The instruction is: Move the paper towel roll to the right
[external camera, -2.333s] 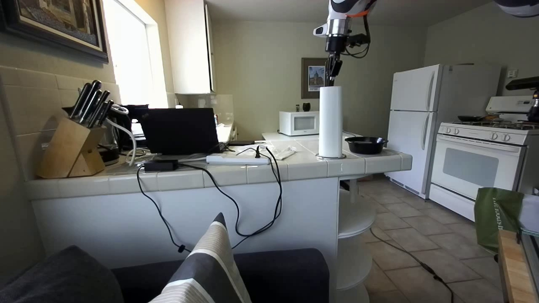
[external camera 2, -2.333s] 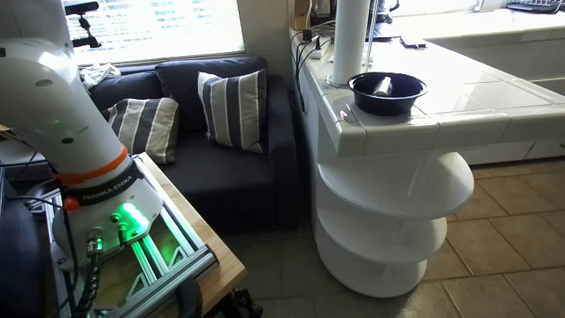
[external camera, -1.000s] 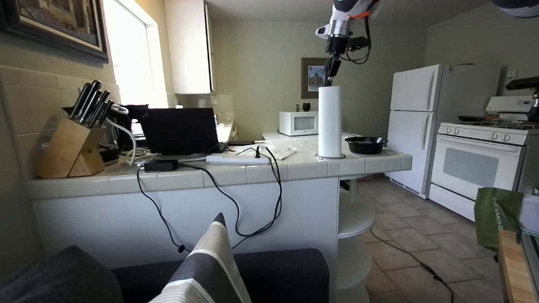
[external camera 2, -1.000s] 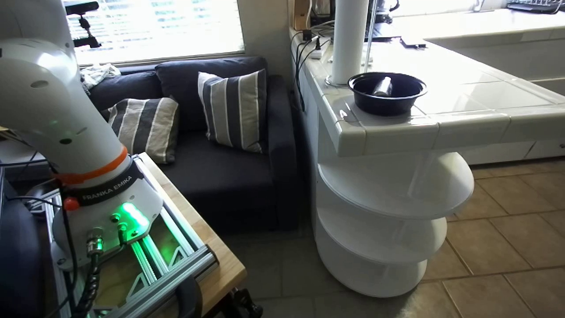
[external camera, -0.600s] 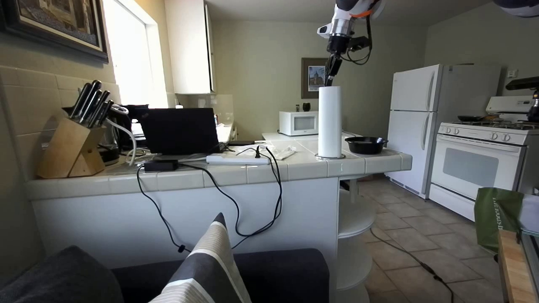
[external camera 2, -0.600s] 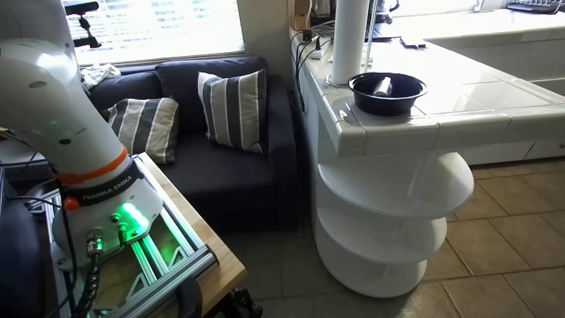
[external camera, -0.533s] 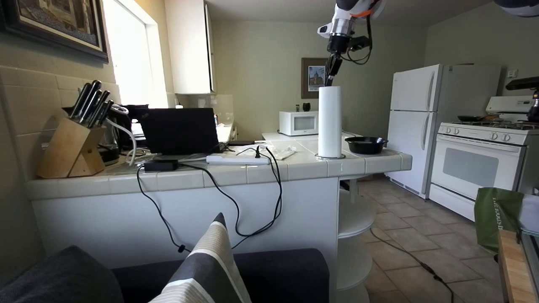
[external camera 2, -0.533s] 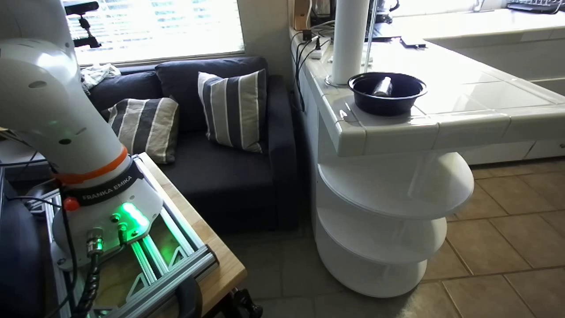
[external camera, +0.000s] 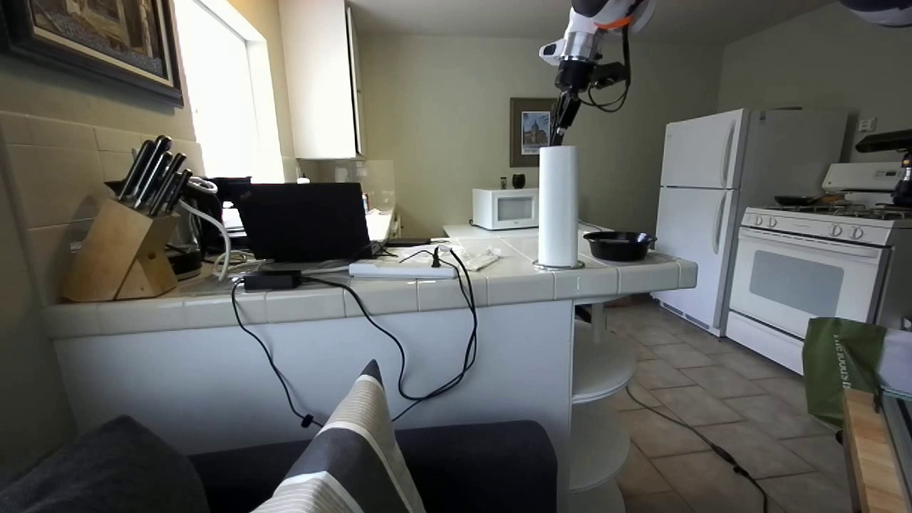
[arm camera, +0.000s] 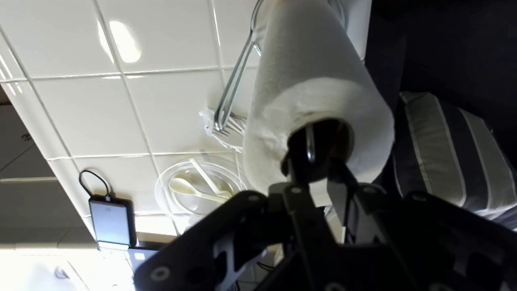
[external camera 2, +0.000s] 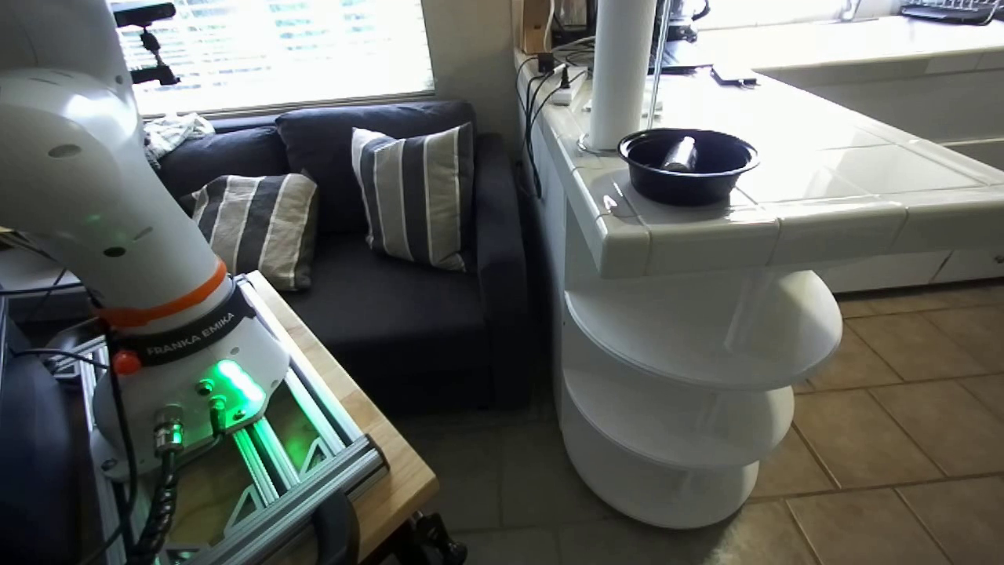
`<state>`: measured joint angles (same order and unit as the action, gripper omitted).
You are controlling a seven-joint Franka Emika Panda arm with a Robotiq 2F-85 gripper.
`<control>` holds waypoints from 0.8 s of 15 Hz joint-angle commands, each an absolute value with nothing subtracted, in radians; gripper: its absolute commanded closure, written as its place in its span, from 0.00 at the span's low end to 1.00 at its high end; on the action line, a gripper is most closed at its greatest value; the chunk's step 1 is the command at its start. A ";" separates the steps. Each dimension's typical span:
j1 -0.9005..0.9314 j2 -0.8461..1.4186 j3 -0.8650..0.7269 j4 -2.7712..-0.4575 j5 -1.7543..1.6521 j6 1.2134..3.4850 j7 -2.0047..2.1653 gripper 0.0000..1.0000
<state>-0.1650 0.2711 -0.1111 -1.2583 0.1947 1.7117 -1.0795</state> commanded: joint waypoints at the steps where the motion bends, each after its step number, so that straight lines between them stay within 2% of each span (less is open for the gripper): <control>1: -0.178 0.243 -0.106 -1.320 0.241 1.729 -1.122 0.77; 12: -0.192 0.217 -0.112 -1.362 0.247 1.761 -1.132 0.76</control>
